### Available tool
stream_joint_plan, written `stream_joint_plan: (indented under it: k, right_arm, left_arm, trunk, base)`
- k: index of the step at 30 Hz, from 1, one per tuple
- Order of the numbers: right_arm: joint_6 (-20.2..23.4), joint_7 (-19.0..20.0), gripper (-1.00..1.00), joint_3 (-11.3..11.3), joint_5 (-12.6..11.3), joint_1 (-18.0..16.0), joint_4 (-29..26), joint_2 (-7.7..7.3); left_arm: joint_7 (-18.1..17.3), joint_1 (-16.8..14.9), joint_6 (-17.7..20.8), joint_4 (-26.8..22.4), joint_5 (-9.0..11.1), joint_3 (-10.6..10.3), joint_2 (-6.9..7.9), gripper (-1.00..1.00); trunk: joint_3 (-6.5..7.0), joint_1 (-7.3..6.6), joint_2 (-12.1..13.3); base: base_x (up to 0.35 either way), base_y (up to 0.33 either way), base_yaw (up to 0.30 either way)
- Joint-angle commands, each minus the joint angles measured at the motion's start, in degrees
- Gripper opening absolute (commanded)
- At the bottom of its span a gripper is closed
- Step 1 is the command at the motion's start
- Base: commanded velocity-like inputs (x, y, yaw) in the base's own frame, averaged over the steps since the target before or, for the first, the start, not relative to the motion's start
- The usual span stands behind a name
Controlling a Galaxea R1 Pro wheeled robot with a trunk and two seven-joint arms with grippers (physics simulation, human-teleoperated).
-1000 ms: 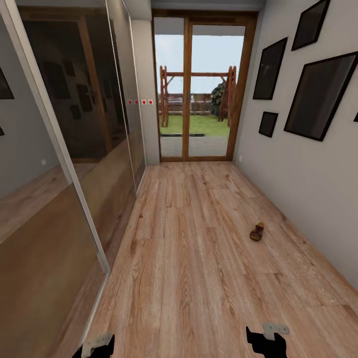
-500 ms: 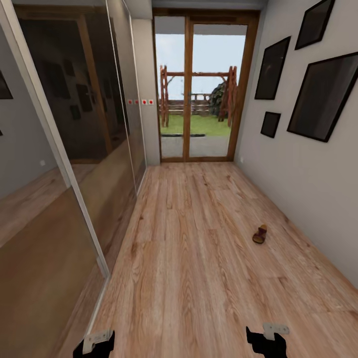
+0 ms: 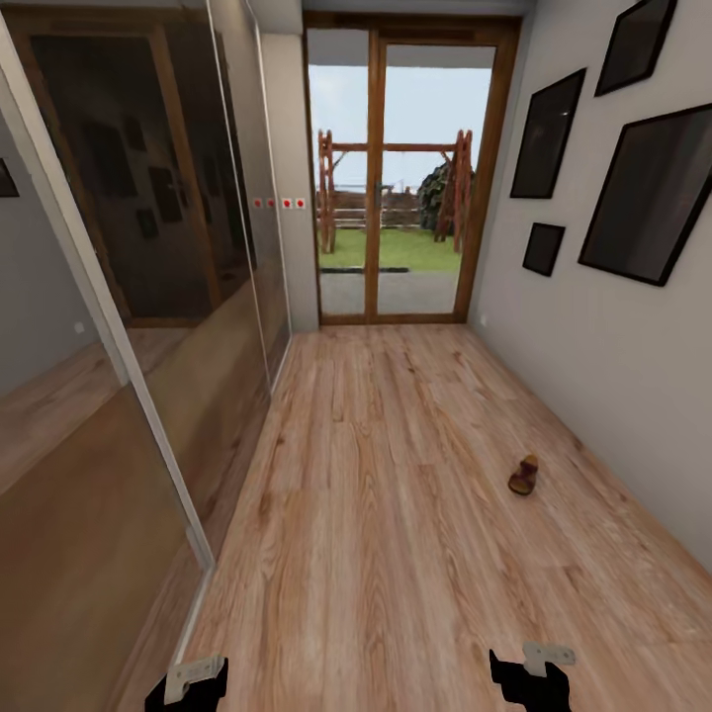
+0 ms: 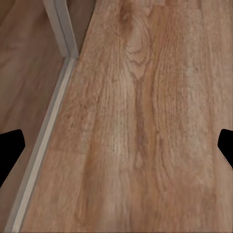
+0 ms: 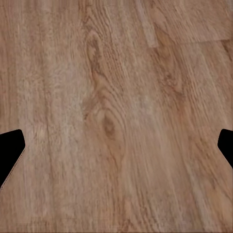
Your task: Pick up the two gym shoes and the two sandals from the corridor floor and place them onto the hallstand (shoe rack) in the corridor, making sure they are on the rack and not on the floor. Arrange them so the two gym shoes are next to each other and the two sandals are next to each other.
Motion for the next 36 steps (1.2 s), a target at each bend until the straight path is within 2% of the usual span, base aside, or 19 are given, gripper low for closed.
stream_joint_plan:
  k: [1,9,24,36]
  right_arm:
    - [-0.19,-0.27,1.0,-0.31,0.61,-0.05,0.1,-0.01]
    - [-0.19,-0.27,1.0,-0.31,0.62,-0.05,0.13,-0.01]
    - [-0.19,-0.27,1.0,-0.31,0.62,-0.05,0.1,-0.01]
    - [-0.19,-0.27,1.0,-0.31,0.62,-0.05,0.11,-0.01]
  left_arm:
    - [-0.31,-0.04,-0.16,-0.01,-0.39,0.48,-0.05,1.0]
    - [-0.31,-0.04,-0.17,-0.01,-0.39,0.48,-0.07,1.0]
    - [-0.31,-0.04,-0.24,-0.01,-0.39,0.48,0.01,1.0]
    - [-0.31,-0.04,-0.24,-0.01,-0.39,0.48,-0.05,1.0]
  trunk:
    - [-0.05,0.02,-0.02]
    - [-0.05,0.02,-0.02]
    - [-0.05,0.02,-0.02]
    - [-0.05,0.02,-0.02]
  base:
    - [0.301,0.001,0.0]
    - [0.269,0.0,0.0]
    - [0.049,0.005,0.0]
    - [0.143,0.091,0.0]
